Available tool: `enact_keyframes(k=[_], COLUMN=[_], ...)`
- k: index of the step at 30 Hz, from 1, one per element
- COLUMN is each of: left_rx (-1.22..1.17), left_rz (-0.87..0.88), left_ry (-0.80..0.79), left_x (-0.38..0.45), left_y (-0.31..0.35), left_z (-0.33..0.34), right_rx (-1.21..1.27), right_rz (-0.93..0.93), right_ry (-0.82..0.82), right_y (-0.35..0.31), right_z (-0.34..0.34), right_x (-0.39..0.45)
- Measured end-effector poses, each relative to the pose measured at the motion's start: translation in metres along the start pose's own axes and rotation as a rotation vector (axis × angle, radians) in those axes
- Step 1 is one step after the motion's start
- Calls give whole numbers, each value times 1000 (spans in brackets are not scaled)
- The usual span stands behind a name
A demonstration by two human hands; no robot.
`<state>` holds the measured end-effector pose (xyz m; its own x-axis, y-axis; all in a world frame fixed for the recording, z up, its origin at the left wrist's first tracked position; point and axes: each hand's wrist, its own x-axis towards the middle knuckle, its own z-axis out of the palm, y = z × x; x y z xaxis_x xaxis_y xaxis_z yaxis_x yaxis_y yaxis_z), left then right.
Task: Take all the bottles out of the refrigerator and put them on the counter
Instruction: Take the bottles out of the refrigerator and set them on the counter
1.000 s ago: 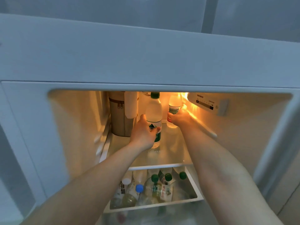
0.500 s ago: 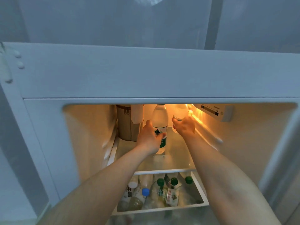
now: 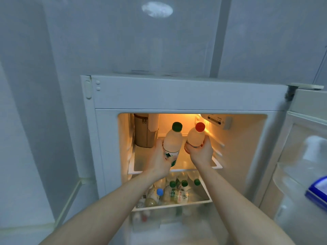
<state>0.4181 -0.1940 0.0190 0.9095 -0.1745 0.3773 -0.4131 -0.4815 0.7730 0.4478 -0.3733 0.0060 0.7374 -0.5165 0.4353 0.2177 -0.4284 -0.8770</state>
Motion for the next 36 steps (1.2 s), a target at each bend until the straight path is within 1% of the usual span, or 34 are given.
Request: enact_keyframes(k=[4,7,11,14,18,22,25,27,32,36], left_rx=[2,-45,-144,-195,-200,-177,-138,-103,-25,-6], left_rz=[76,81,43,-25,-184,-372,-516,-560,-657,-729], left_ry=[4,4,12,43,94,210,287,341,439,504], left_x=[-56,-106,-170,-218,-279,-326,-356,-373,-419,-435], left_y=[8,10,3,-17,-51,-83,-106,-124,-162,-197], left_z=[-22,-42,-72,-93,-117,-133,-145,-154,-175,-200], right_rx=[126,161,200,174,186,193,144,130,76,28], right_rz=[29,26,-22,-36,-22,5,-21,-42,-10,-32], right_ry=[49,63,-16,-133,-344,-564,-732,-837,-1070,-1157], right_y=[-36,-55,-72,-71,-68,-56,-44,-41,-30,-33], right_z=[-26,-43,-65,-68,-54,-34,-14,4,53,102], right_x=[-62,-107,-162,-201,-251,-293,-319,-332,-368,-389])
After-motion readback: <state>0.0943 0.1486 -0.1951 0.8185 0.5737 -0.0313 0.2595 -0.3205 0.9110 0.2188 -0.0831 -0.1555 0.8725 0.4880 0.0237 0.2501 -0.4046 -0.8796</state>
